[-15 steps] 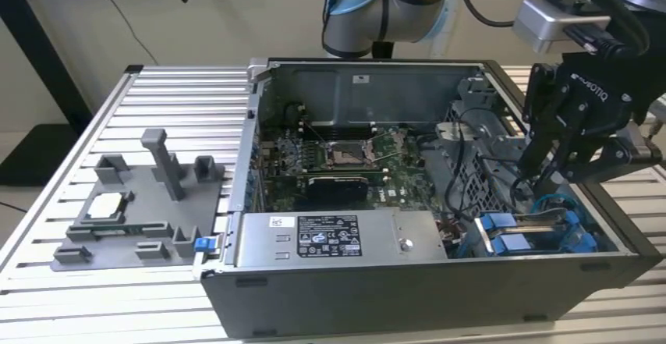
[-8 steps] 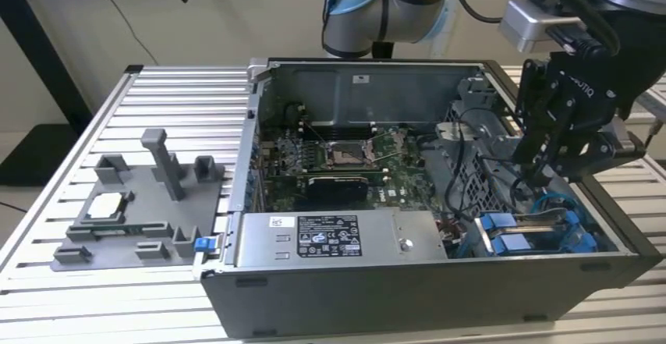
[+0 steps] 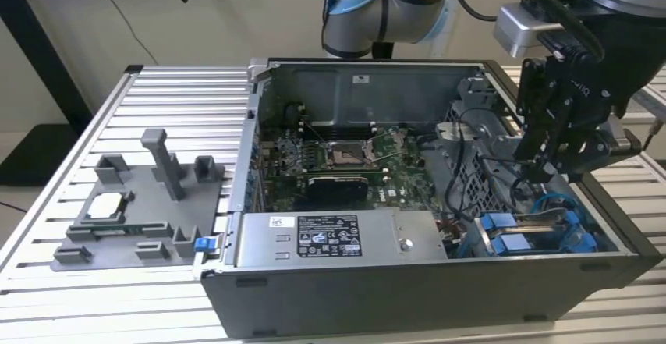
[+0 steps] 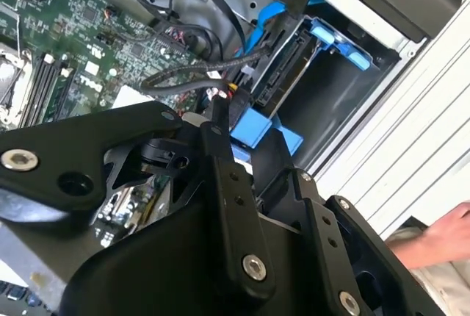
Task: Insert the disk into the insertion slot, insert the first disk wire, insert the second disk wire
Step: 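Insert the disk into the insertion slot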
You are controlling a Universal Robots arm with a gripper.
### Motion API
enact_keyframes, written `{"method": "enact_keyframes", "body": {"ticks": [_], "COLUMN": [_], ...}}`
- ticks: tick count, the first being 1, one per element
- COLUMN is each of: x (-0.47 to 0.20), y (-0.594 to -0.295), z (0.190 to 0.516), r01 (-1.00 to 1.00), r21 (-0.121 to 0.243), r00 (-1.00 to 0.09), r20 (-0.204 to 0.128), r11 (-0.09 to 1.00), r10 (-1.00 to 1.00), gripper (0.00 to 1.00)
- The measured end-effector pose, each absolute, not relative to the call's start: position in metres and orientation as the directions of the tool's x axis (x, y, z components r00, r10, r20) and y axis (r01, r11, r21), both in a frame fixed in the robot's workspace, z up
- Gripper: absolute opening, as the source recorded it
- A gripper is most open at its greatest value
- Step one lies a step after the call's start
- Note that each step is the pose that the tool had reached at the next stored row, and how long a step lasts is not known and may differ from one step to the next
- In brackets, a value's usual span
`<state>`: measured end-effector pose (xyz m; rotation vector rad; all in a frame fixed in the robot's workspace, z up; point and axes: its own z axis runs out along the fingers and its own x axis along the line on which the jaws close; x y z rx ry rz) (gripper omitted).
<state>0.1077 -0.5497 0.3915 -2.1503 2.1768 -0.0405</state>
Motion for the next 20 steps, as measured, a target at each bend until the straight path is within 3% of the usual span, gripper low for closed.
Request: {"method": "enact_keyframes", "body": {"ticks": [6,19,20], "x": [0.1075,0.1013,0.1012], "y": [-0.5496,-0.5491,-0.5492], "z": [0.3855,0.3836,0.3833], "r01": [-0.994,-0.993,-0.993], "r21": [-0.109,-0.119,-0.119], "r00": [-0.004,-0.002,-0.002], "r20": [-0.04,-0.049,-0.05], "r11": [0.008,0.008,0.008], "r10": [-0.999,-0.999,-0.999], "gripper": [1.0,1.0,0.0]}}
